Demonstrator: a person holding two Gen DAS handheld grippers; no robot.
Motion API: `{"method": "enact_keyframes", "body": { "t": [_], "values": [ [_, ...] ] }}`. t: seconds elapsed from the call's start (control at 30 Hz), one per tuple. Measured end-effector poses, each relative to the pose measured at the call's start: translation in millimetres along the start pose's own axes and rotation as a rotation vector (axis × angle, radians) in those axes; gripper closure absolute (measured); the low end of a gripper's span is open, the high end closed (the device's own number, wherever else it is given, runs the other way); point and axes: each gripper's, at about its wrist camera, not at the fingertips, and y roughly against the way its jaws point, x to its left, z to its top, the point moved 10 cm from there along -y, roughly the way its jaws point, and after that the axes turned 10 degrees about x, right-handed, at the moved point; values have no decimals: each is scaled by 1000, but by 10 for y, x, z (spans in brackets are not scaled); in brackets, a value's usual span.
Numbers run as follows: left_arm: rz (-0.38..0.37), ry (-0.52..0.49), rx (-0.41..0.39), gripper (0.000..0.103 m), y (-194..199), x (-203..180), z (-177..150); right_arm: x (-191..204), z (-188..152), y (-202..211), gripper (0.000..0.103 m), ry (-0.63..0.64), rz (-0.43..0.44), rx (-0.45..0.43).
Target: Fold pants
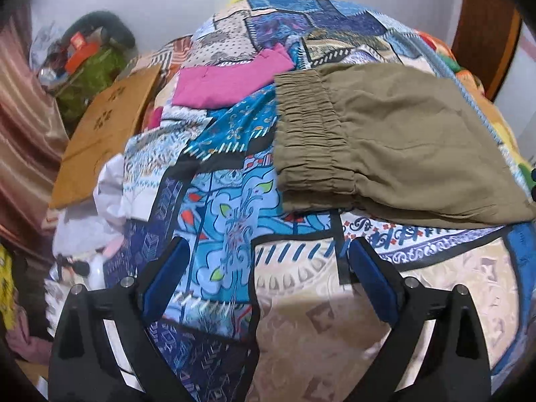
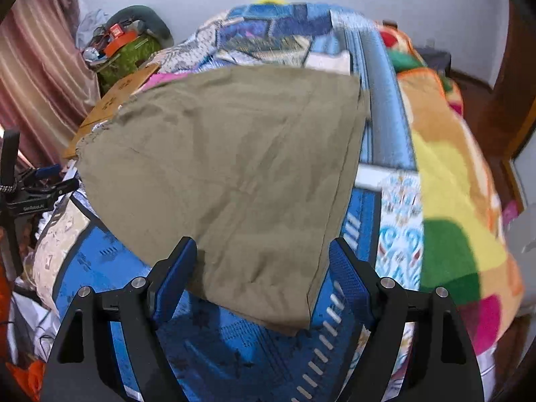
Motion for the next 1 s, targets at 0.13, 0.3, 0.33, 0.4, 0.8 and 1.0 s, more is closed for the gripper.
{"method": "enact_keyframes", "body": {
  "t": [0.13, 0.3, 0.33, 0.4, 0.8, 1.0],
  "values": [
    [-91, 51, -34, 6, 179, -29, 43, 182, 247, 164, 25, 58, -1, -71],
    [-244, 91, -35, 6, 264, -229, 111, 467, 568, 223, 25, 102, 28, -141],
    [-280, 99, -25, 6, 240, -285, 122, 524, 609, 215, 25, 108, 35, -149],
    [-319, 112, -5, 6, 188, -359, 130, 672, 719, 141, 25, 123, 53, -159],
    [-527, 177, 108, 6, -152, -605, 201, 914, 541, -588, 24, 164, 71, -25],
    [-584, 256, 131, 4, -284, -551, 417, 883, 491, -535, 24, 171, 90, -20]
  ]
}}
